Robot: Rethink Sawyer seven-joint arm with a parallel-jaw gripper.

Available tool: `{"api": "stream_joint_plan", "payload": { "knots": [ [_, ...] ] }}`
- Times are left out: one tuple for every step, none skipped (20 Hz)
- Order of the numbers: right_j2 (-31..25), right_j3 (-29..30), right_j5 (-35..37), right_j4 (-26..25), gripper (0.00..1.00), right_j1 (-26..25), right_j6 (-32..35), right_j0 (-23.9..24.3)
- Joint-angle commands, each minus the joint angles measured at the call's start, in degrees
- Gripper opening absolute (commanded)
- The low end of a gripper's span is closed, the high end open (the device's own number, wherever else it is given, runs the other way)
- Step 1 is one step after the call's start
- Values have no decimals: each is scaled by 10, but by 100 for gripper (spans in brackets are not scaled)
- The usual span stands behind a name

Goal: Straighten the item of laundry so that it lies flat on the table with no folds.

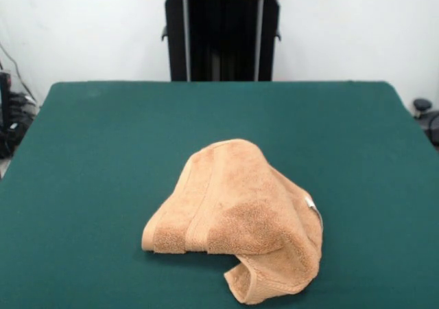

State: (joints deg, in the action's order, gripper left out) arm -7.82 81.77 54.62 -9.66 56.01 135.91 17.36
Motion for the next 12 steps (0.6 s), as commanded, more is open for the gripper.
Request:
{"api": "stream_joint_plan", "payload": {
  "knots": [
    [-122,23,115,-17,100,-3,-359,74],
    [-125,36,95,-17,100,-3,-350,78],
    [-129,43,84,-19,100,-4,-346,81],
    [-134,50,77,-23,100,-3,-345,85],
    [-139,57,72,-27,100,-2,-344,89],
    [-144,59,68,-31,100,-5,-341,91],
    [-146,60,66,-36,100,-6,-339,92],
    [-148,65,61,-38,100,-6,-338,93],
    [-149,67,58,-40,100,-7,-337,93],
    [-150,70,55,-42,100,-8,-336,94],
    [-150,72,52,-44,100,-11,-335,94],
    [-148,75,50,-46,100,-13,-334,93]
  ]
}}
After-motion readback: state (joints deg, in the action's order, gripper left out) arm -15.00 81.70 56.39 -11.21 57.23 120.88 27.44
